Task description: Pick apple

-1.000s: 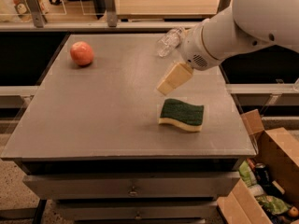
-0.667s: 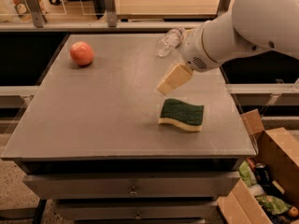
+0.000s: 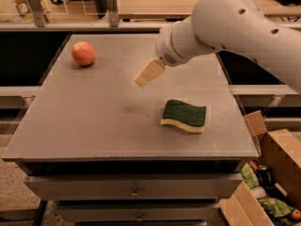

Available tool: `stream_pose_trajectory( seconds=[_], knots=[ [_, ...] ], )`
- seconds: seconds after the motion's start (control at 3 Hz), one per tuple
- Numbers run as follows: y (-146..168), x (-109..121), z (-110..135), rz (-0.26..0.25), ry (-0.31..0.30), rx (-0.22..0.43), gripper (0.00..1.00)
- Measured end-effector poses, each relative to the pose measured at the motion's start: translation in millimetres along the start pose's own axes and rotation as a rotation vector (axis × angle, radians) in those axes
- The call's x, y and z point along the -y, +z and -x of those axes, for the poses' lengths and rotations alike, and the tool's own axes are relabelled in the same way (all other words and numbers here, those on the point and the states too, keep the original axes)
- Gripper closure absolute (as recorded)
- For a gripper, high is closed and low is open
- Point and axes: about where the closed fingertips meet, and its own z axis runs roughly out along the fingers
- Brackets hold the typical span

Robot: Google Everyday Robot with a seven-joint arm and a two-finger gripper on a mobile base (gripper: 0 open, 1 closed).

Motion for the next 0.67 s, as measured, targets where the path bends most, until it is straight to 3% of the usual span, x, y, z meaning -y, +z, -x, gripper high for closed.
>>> stream_pose_trajectory(
  seconds=[0.67],
  knots=[
    [65.3,13.4,55.9,0.135,0.033,0.19,0.0]
  ],
)
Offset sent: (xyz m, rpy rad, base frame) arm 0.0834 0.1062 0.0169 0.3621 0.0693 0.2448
